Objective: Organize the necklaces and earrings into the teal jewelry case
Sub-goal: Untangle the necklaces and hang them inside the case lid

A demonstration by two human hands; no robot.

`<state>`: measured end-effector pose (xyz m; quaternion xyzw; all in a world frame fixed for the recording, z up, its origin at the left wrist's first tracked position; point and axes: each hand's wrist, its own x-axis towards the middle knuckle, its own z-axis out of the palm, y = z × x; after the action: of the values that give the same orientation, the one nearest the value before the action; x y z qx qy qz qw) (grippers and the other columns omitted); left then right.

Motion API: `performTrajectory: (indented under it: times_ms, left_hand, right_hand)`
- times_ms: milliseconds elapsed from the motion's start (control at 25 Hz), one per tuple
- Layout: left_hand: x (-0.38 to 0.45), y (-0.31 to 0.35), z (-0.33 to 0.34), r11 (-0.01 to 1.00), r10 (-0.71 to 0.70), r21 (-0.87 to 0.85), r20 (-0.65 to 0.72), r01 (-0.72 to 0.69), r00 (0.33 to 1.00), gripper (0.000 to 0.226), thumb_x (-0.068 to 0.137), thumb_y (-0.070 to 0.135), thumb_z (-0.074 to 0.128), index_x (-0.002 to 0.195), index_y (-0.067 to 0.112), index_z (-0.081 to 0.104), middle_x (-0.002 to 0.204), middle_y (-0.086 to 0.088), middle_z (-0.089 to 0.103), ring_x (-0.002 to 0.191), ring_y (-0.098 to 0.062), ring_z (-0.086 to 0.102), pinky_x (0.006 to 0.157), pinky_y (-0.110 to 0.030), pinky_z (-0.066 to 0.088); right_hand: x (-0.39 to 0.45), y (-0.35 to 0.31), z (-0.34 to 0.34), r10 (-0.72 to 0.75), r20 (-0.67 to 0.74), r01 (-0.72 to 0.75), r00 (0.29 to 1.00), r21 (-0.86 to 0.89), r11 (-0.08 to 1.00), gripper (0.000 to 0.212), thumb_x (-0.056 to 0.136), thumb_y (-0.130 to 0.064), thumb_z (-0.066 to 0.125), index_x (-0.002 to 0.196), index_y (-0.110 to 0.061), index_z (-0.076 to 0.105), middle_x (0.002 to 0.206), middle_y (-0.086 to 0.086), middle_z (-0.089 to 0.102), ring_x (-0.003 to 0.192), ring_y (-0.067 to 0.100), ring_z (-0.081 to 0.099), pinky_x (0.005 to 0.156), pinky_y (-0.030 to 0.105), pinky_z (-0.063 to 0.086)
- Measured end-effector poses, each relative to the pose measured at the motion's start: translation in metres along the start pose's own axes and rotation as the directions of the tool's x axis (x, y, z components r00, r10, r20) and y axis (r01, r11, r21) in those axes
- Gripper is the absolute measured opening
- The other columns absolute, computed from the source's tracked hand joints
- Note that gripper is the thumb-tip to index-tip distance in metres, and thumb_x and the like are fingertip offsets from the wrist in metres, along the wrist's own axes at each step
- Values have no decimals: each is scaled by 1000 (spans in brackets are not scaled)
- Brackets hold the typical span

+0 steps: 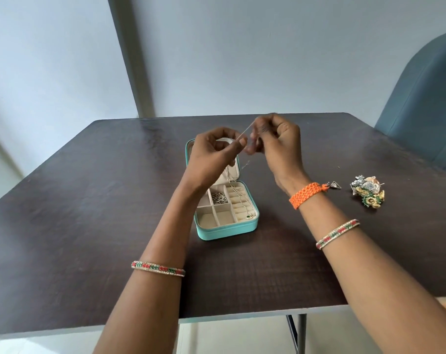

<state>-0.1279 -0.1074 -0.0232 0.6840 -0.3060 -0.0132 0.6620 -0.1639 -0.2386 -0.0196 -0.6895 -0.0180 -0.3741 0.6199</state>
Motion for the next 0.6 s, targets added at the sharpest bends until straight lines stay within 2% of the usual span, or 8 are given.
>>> performTrajectory:
  times_ms: [80,120,200,280,360,440,520,600]
  left_hand:
    - [0,3,-3,995,-71,-74,47,74,996,7,87,10,64,81,7,64,46,4,48,39,-11,41,44,-18,38]
    - [0,4,-3,986,-98,-125,77,107,992,9,88,8,62,79,7,64,44,5,42,37,-9,37,42,-18,38]
    - [-3,8,5,965,-122,-214,148,153,981,15,90,5,56,77,7,64,49,3,41,39,-8,36,44,-20,44]
    - [-5,6,15,961,-115,-231,165,152,979,19,92,3,54,76,8,63,62,-4,49,46,-7,45,49,-21,50]
    - [3,-2,18,968,-115,-216,71,128,991,18,92,3,55,76,8,62,68,-7,52,50,-4,52,56,-23,56]
    - [20,-11,16,999,-40,-11,-38,40,998,17,90,2,59,75,8,62,67,-9,54,49,-3,55,61,-23,58]
    - [39,-10,20,929,79,360,33,-86,996,10,87,3,61,79,5,67,66,-11,59,50,-11,55,58,-25,54]
    - [56,-3,34,794,99,574,202,-200,974,12,85,-2,58,85,3,70,69,-10,61,51,-16,54,56,-27,49]
  right_hand:
    - [7,-7,-10,175,-175,-137,969,213,967,27,101,-14,41,74,-14,47,56,0,38,33,6,33,39,19,39]
    - [12,-8,-18,220,-298,-154,929,231,961,30,101,-16,40,72,-15,46,56,-1,35,34,7,31,38,18,34]
    - [20,-1,-38,193,-503,-206,843,30,978,33,98,-21,43,65,-19,48,57,-4,41,46,15,41,42,30,44]
    - [18,0,-53,139,-568,-313,811,-220,924,34,93,-26,45,60,-24,51,58,-7,49,62,23,49,63,50,54]
    - [3,-6,-69,142,-514,-339,846,-313,887,35,91,-29,47,57,-23,53,53,-11,49,61,21,49,68,48,50]
    - [-26,-18,-88,118,-377,-260,919,-351,900,34,88,-31,49,56,-21,54,44,-13,43,51,13,43,60,37,44]
    - [-58,-34,-101,91,-199,-166,976,-400,902,34,85,-33,50,55,-16,51,45,-10,38,47,8,36,55,31,38]
    - [-83,-44,-107,10,-24,-22,1000,-595,804,31,85,-31,52,60,-13,51,48,-8,40,49,6,37,54,29,34]
